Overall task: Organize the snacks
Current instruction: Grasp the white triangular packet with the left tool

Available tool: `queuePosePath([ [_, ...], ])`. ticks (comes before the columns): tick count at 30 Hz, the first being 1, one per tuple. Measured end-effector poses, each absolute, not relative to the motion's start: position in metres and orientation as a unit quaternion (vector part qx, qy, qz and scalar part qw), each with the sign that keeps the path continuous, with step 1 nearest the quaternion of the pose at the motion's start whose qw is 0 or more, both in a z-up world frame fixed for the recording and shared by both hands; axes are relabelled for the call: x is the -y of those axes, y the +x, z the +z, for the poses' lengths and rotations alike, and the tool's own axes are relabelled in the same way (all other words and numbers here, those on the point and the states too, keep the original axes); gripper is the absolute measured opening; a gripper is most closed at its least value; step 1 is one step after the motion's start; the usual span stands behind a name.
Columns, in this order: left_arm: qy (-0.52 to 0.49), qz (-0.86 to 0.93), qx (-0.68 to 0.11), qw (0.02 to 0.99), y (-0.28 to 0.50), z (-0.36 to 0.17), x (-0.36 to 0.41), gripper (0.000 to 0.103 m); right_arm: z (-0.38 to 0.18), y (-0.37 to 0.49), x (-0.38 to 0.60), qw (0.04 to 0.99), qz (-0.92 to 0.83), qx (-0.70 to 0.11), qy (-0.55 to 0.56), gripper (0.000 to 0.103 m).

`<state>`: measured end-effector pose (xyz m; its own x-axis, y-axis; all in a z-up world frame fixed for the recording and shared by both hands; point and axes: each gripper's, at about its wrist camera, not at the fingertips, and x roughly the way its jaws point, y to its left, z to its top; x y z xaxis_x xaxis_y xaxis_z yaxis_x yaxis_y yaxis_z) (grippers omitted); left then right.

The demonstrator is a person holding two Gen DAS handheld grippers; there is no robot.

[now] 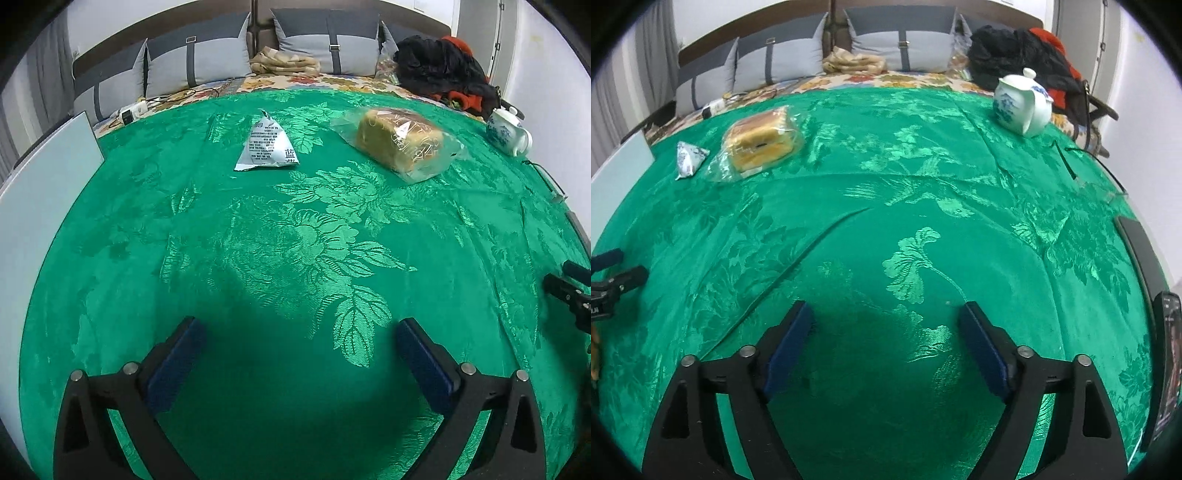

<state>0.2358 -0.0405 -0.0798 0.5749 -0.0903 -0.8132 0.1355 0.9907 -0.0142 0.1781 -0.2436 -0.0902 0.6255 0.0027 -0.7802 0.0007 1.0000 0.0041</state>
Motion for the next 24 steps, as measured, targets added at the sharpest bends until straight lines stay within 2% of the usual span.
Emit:
queuePosePath([
  [24,0.024,-0.065,-0.457,0.887,0.2372,-0.0803,0.039,0.103,-0.0907,0.1787,0.2433,0.901,-0.002,-0.434,0.002,0.089],
])
